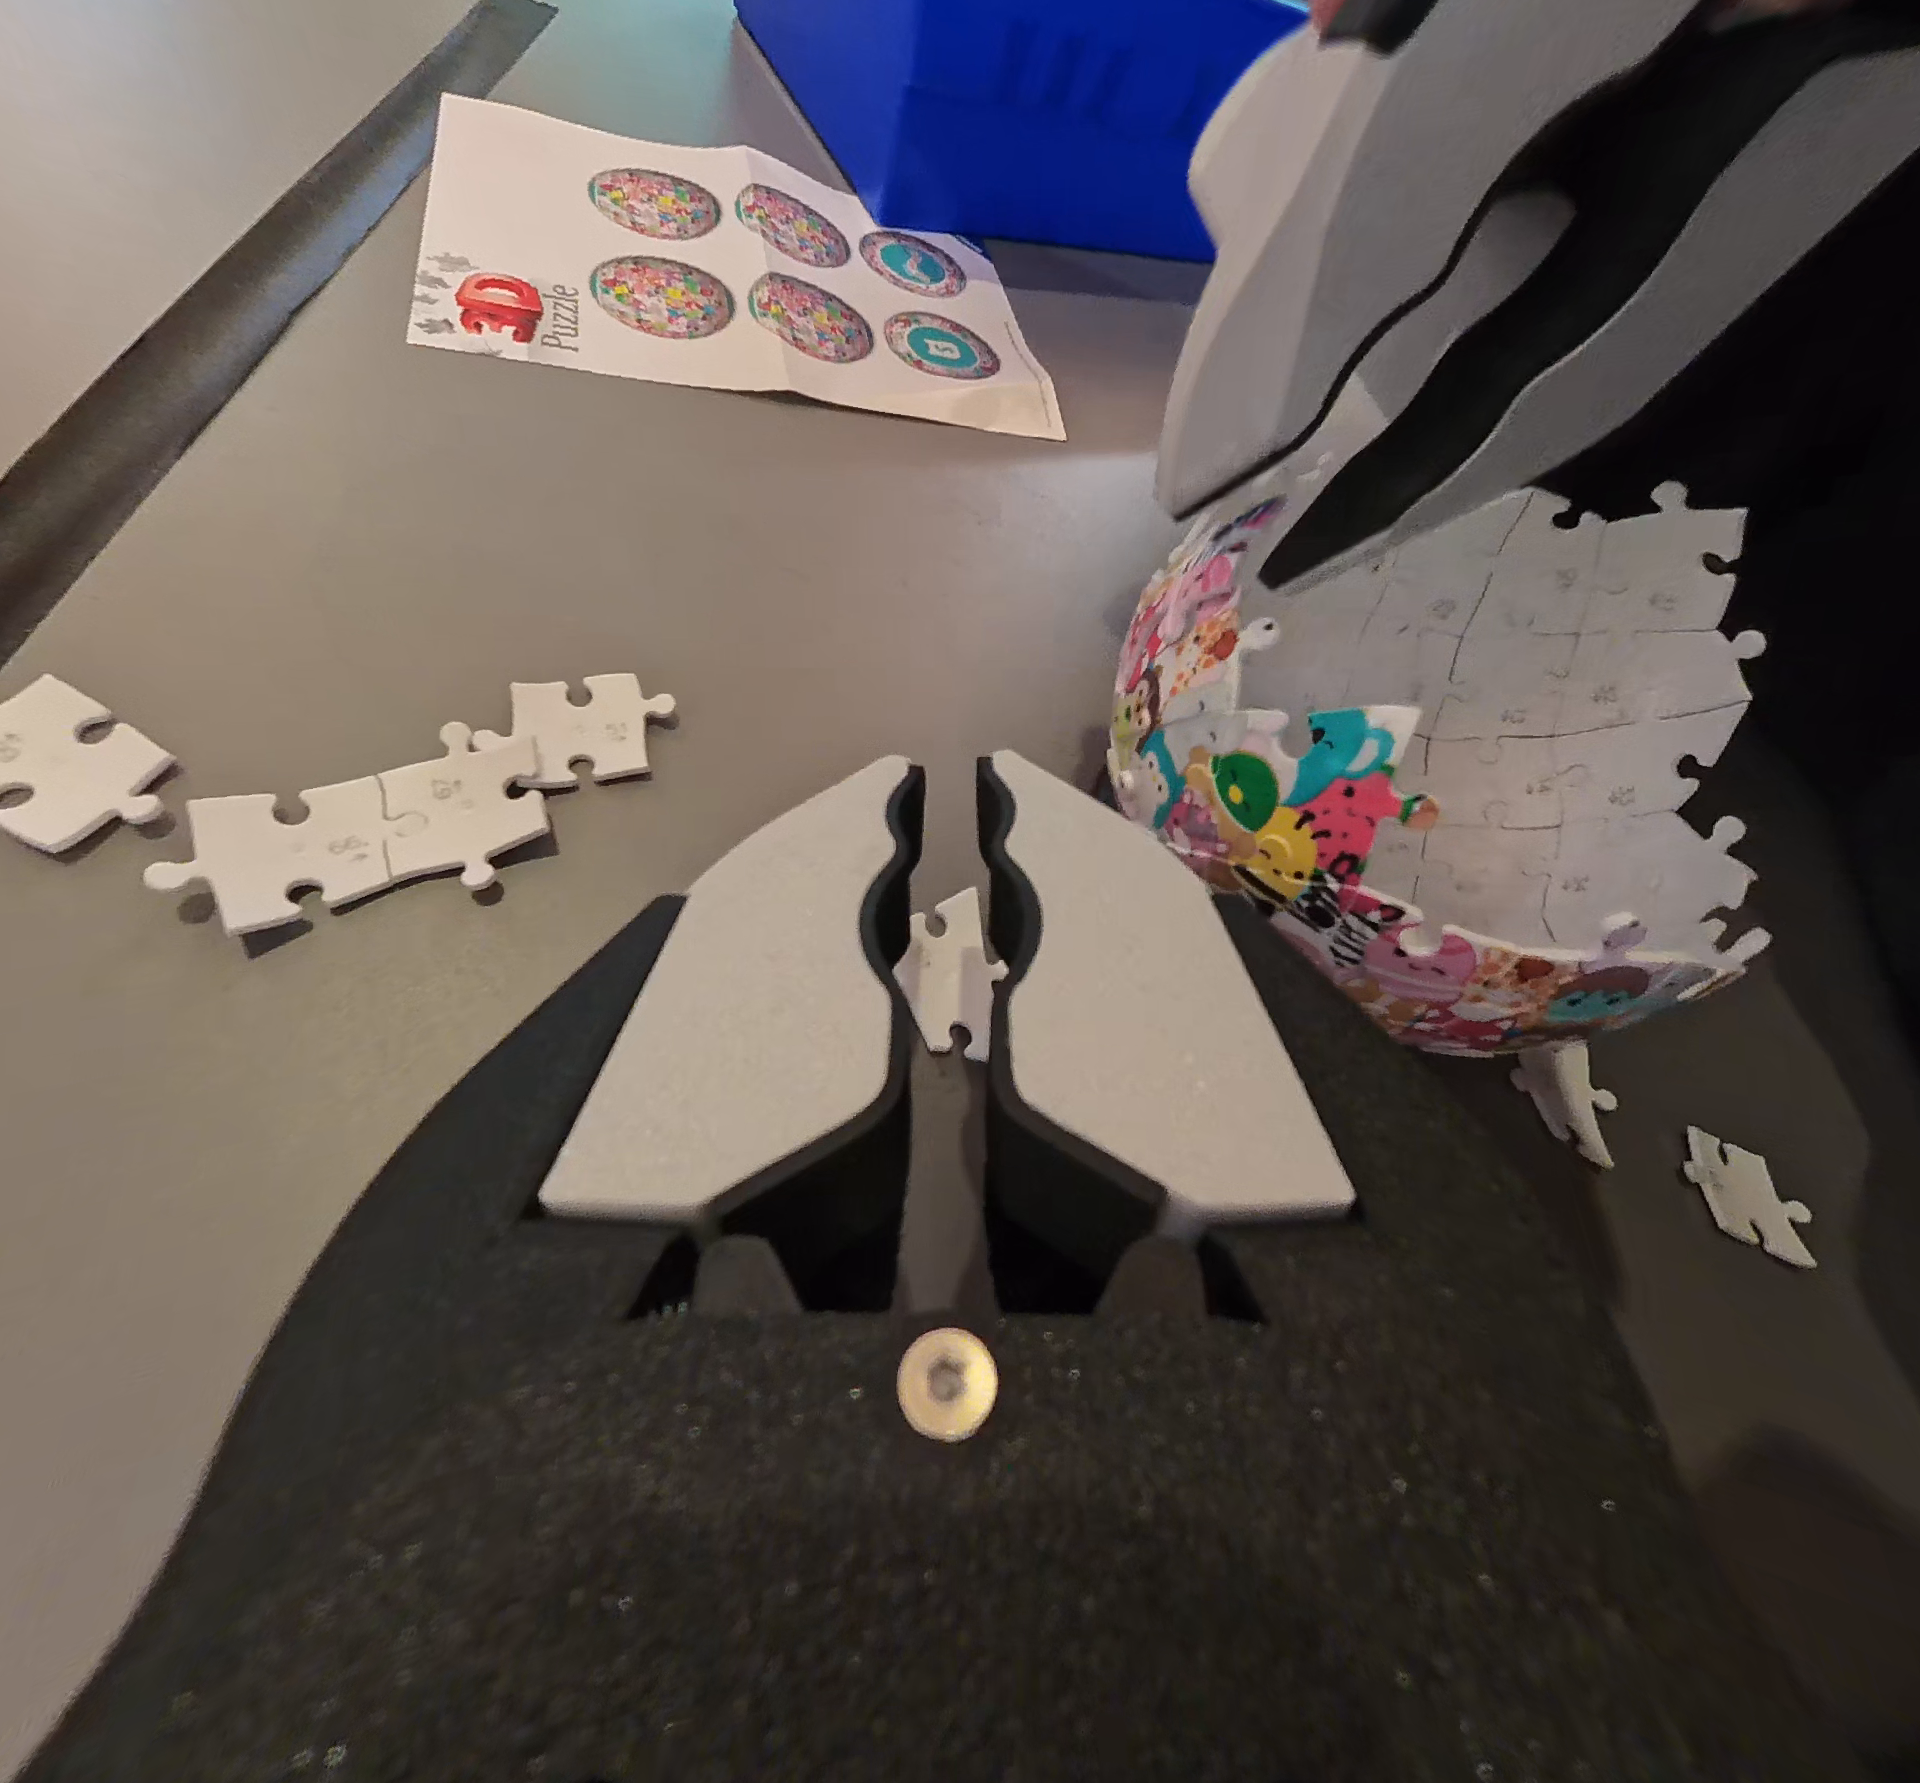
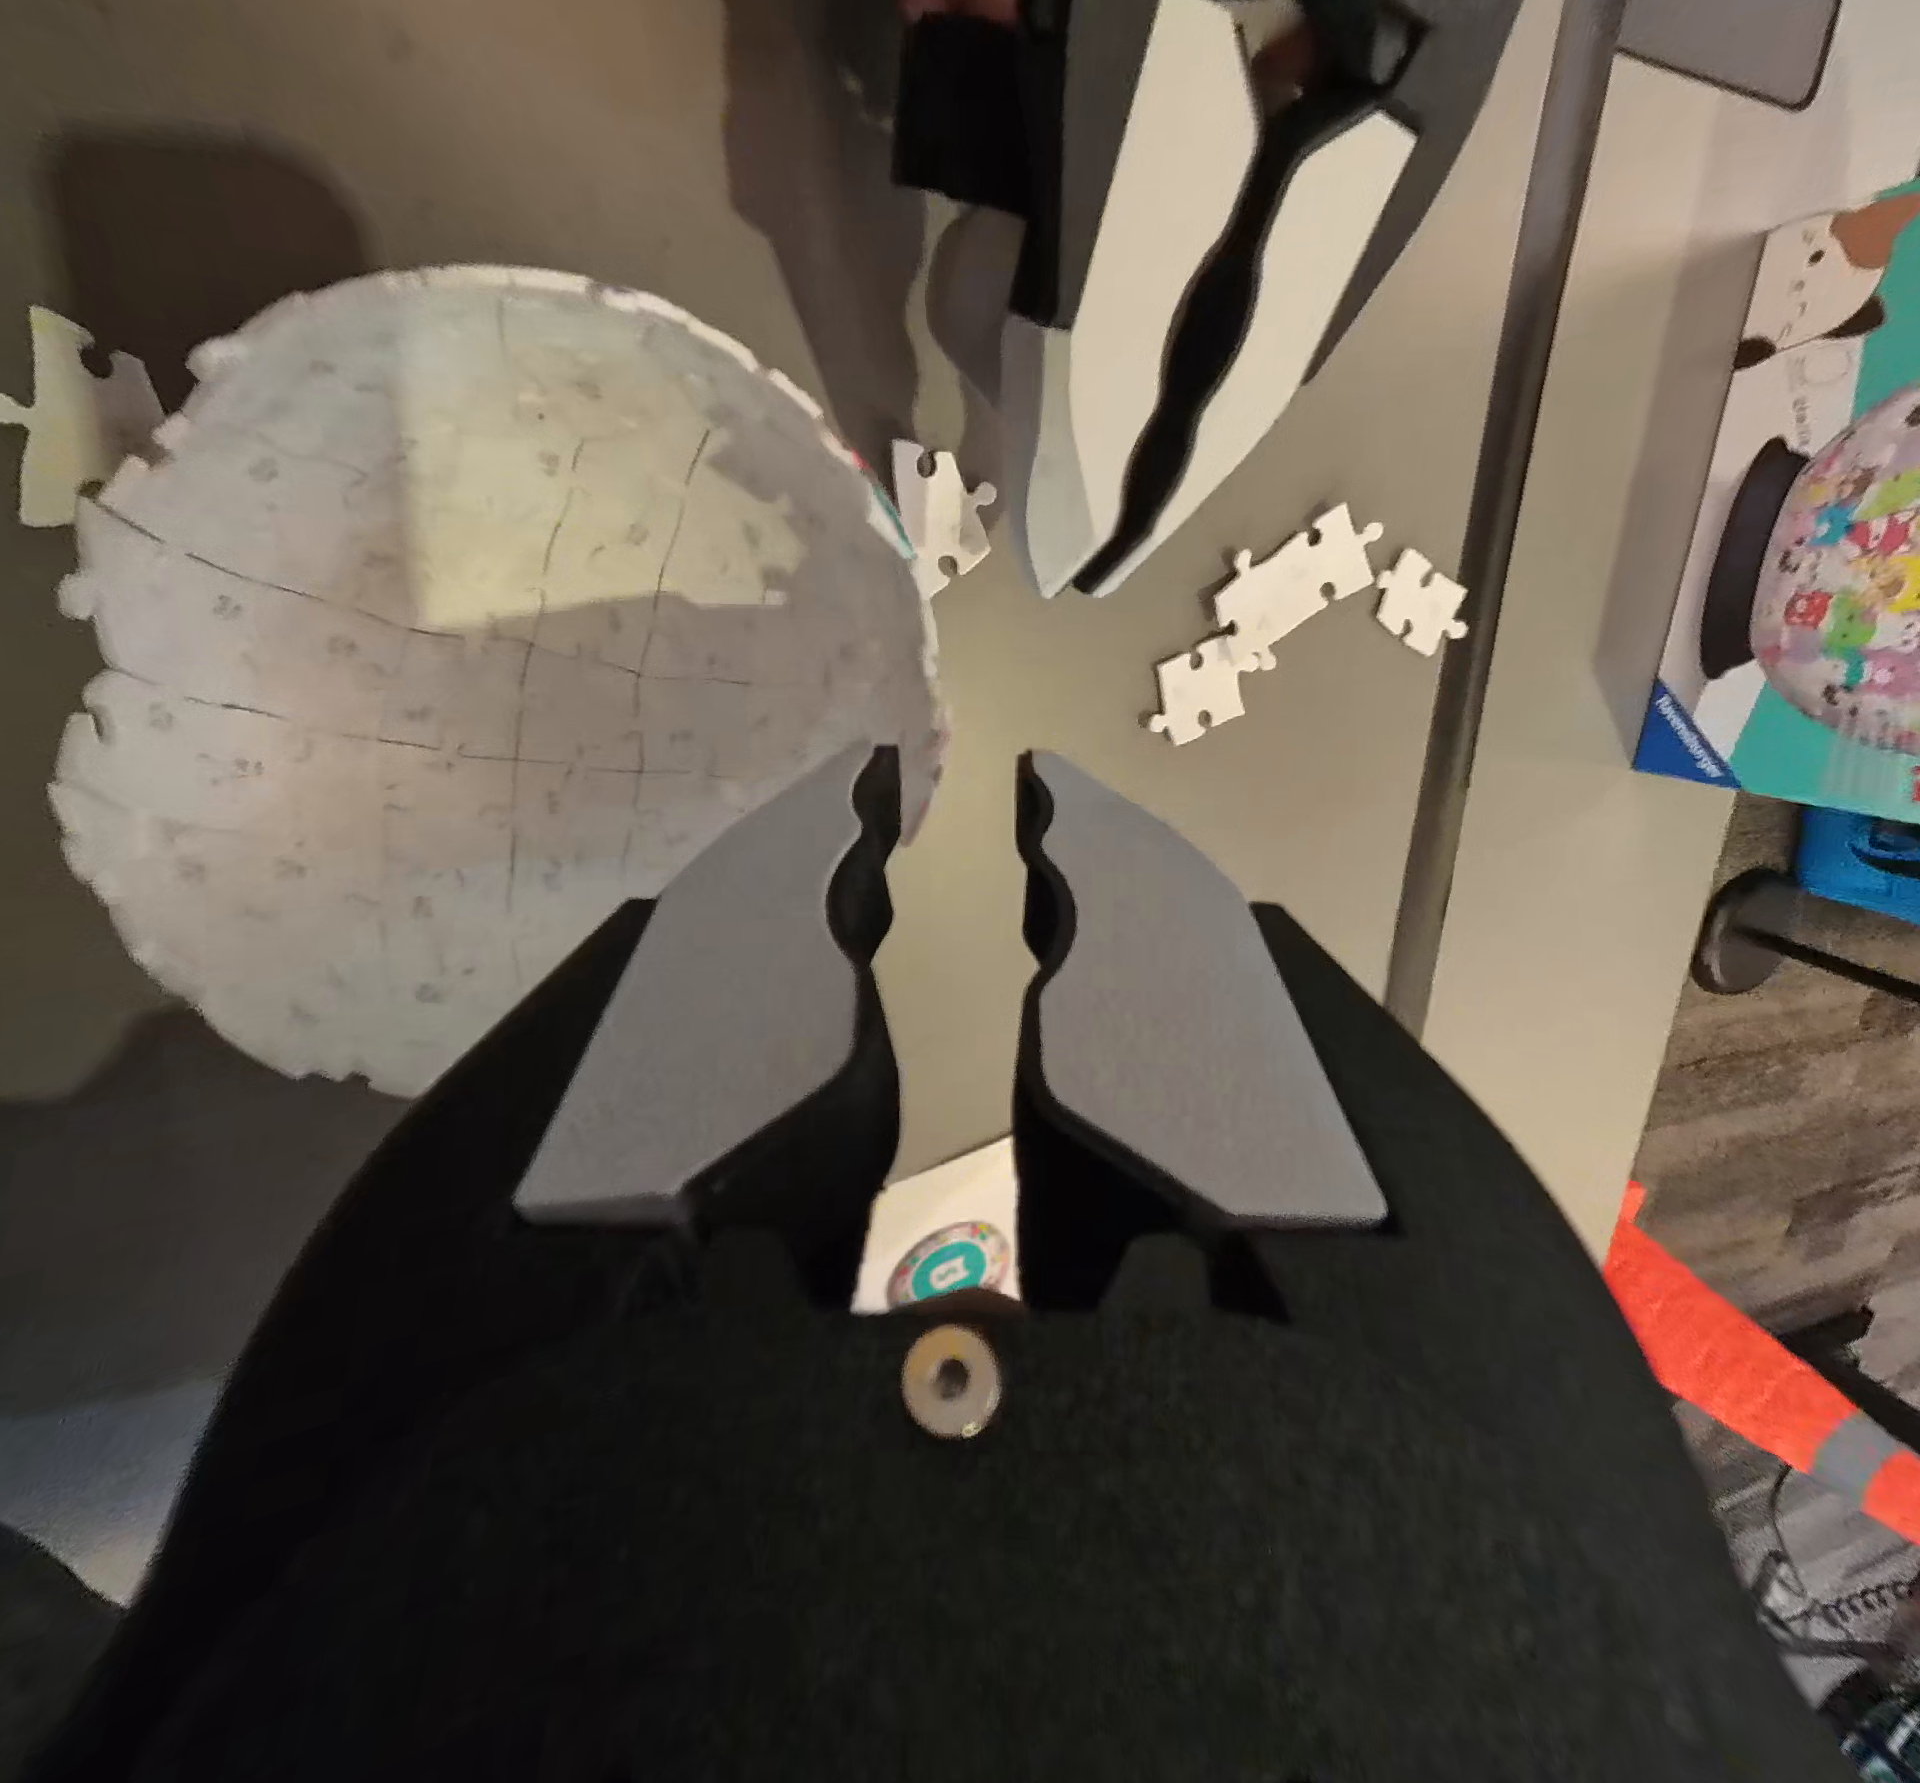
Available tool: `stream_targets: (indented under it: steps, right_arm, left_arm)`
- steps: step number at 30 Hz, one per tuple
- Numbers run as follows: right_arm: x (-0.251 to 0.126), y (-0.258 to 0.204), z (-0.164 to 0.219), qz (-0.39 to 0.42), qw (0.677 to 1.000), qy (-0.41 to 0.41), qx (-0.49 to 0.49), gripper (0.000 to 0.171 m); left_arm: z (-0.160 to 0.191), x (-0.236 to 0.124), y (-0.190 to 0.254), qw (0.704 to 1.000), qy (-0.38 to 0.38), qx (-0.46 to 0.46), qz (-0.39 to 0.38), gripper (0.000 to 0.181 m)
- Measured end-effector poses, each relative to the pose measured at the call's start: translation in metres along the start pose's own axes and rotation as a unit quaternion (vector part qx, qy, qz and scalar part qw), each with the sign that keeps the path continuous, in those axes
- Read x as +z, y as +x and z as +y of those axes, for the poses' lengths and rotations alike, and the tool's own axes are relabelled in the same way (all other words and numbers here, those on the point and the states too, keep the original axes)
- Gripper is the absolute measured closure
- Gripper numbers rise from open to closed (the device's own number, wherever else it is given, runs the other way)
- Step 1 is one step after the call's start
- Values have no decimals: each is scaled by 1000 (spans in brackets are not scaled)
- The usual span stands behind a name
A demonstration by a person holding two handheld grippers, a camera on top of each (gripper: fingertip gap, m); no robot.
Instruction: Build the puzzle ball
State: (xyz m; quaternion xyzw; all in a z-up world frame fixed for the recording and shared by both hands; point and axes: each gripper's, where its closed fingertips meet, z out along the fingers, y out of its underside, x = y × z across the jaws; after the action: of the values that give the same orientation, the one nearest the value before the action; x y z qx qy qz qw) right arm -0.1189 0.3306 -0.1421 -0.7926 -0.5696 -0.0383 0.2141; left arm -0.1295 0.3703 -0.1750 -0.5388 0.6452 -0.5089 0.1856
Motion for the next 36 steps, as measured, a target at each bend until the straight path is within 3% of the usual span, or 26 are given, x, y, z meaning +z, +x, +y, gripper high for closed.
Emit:
stream_targets:
  steps: [6,16,36]
  right_arm:
    - [13,-6,-4,-27,1000,-5,14,150]
    - [15,-4,2,-34,999,-17,-10,166]
    - [16,-4,1,-11,998,-13,-68,167]
  left_arm:
    - [-1,0,0,1000,2,2,-2,172]
    - [2,2,1,1000,-7,9,-5,172]
    - [3,3,1,1000,-11,10,-6,171]
